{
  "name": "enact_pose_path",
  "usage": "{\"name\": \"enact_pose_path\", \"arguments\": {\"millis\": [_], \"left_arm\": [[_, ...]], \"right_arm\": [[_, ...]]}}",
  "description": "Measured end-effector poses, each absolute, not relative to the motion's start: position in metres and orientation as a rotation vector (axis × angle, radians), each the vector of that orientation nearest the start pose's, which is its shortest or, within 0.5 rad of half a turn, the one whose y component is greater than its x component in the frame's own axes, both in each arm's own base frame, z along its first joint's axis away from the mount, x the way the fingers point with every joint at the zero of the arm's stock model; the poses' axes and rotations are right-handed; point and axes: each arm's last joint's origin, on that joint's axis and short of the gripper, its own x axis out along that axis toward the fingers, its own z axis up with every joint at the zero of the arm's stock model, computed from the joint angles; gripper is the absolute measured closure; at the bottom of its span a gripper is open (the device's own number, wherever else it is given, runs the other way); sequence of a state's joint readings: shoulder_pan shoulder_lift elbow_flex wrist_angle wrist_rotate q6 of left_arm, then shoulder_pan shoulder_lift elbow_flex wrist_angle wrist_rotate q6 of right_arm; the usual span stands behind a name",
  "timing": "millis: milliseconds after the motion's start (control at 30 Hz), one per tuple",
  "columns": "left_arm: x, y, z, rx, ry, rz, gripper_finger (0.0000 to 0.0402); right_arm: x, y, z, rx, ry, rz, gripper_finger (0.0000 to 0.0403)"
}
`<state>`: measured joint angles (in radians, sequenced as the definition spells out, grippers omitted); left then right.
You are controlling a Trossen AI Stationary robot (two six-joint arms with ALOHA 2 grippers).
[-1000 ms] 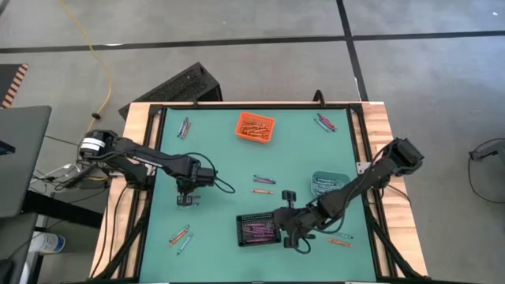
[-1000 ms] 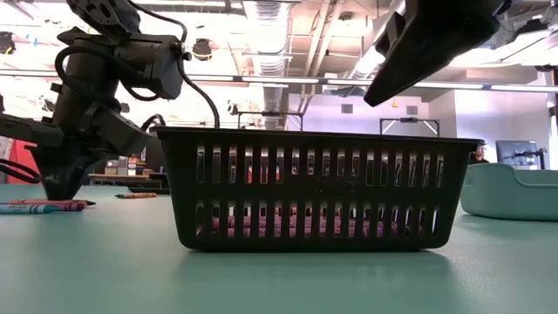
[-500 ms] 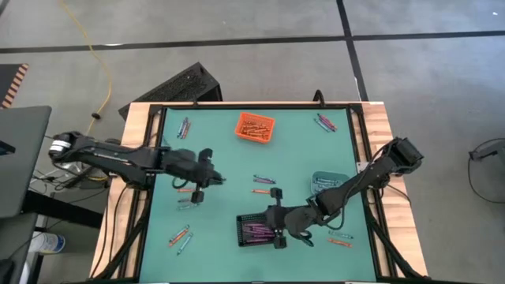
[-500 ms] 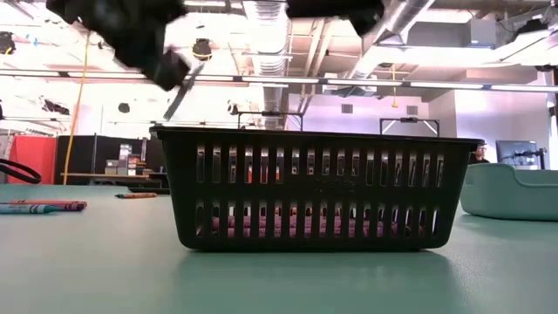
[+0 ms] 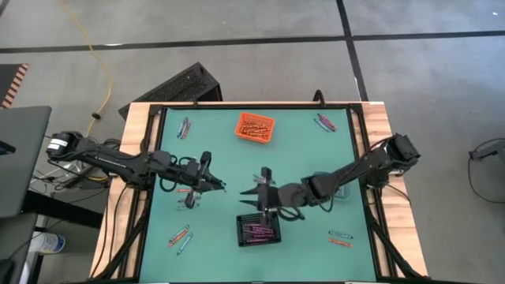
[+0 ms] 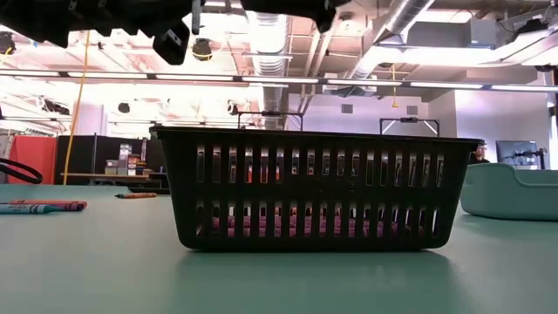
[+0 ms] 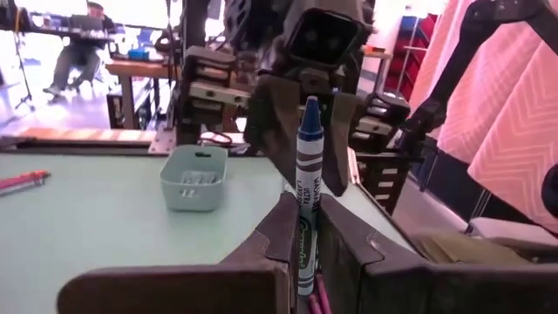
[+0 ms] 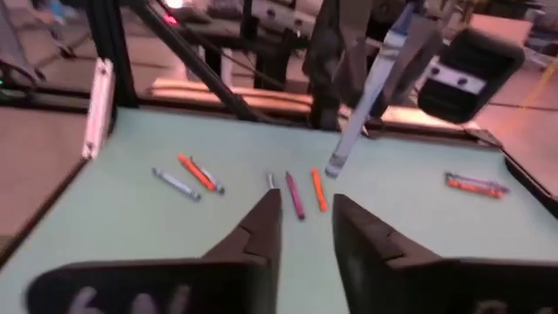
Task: Sort crayons
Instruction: Put the blue crayon into the blue bin
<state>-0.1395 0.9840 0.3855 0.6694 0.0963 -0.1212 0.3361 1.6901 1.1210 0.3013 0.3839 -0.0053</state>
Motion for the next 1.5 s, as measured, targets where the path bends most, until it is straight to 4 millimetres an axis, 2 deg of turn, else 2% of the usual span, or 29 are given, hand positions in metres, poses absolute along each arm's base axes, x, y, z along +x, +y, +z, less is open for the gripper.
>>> {"name": "enact_pose_path", "arguments": {"millis": [233,367,533,867,1000,1167,1500], "left_arm": [[0.203,-0.032,0.248,-0.092,-0.121,-0.240,0.0384],[0.207,-0.032,0.247,-0.092,-0.135,-0.233,0.0384],[0.217,-0.033,0.243,-0.078,-0.155,-0.208,0.0384],[0.235,-0.035,0.246,-0.041,-0.236,-0.188,0.0384],[0.240,-0.035,0.244,-0.043,-0.221,-0.164,0.0384],[0.240,-0.035,0.245,-0.026,-0.227,-0.160,0.0384],[0.240,-0.035,0.243,-0.003,-0.214,-0.158,0.0381]], "right_arm": [[0.371,0.093,0.261,-0.064,0.231,-0.053,0.0190],[0.374,0.085,0.263,-0.050,0.218,-0.034,0.0152],[0.377,0.077,0.265,-0.025,0.196,0.008,0.0145],[0.377,0.075,0.265,-0.023,0.190,0.004,0.0145],[0.377,0.075,0.266,-0.044,0.187,0.006,0.0160],[0.377,0.075,0.266,-0.049,0.189,0.006,0.0203],[0.377,0.075,0.265,-0.053,0.193,0.005,0.0351]]}}
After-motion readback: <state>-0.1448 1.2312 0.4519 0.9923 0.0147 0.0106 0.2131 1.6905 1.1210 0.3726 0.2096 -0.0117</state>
